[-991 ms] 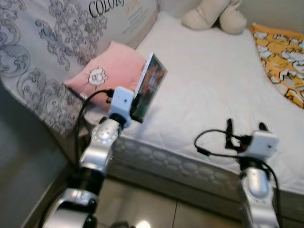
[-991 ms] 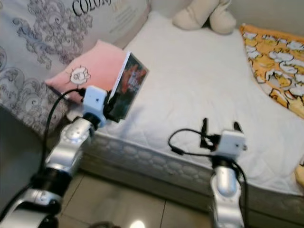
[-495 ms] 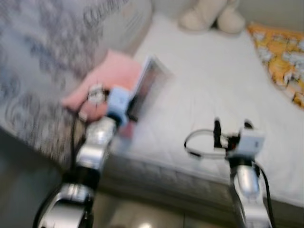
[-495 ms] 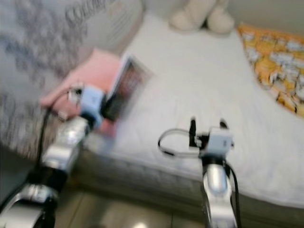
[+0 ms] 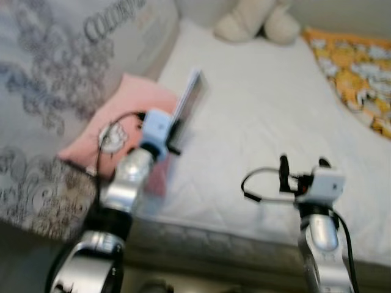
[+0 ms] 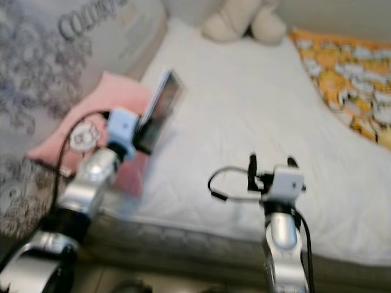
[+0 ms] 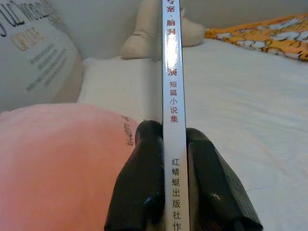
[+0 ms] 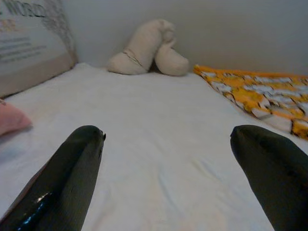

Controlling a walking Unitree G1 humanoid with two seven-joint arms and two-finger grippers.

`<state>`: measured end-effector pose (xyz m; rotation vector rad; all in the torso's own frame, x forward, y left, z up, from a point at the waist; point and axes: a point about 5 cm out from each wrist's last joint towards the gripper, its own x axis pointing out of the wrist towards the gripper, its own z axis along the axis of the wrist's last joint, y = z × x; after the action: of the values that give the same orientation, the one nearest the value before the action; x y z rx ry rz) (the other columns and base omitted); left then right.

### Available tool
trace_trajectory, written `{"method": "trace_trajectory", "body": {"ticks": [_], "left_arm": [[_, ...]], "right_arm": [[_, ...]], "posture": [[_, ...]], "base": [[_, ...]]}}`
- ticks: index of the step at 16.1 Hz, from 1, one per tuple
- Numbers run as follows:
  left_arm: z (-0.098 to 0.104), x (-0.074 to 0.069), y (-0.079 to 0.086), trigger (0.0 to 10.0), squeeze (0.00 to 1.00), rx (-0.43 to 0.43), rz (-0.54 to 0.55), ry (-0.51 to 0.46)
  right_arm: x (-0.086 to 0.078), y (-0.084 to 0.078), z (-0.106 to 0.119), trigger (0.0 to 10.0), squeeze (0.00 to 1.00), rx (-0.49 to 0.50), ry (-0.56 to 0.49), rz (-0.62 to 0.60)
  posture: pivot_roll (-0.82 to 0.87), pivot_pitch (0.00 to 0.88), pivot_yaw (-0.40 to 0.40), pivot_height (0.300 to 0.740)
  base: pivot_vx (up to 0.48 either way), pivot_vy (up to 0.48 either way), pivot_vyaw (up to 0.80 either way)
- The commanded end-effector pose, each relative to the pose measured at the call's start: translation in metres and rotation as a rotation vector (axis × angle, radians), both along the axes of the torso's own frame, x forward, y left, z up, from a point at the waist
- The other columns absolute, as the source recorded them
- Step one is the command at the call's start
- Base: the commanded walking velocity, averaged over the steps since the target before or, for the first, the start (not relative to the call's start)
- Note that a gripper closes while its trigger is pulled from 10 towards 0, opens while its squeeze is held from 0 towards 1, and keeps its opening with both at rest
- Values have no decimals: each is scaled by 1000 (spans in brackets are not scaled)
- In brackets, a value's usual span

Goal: Clean up the room

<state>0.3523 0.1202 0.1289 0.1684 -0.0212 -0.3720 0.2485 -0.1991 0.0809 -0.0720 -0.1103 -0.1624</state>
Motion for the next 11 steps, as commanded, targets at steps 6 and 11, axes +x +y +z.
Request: {"method": "trace_trajectory", "body": {"ticks": [6, 11], "left_arm": [[18, 18, -65, 10000, 0, -264, -233, 202], [-30, 15, -56, 10000, 0, -364, -120, 537]], "right_arm": [[-1, 0, 4, 10000, 59, -3, 1, 5], [-49, -10, 18, 10000, 63, -56, 35, 30]], "posture": [[62, 34, -29, 740], [-108, 229, -69, 740]], "base": [[0, 0, 0], [0, 0, 0]]}}
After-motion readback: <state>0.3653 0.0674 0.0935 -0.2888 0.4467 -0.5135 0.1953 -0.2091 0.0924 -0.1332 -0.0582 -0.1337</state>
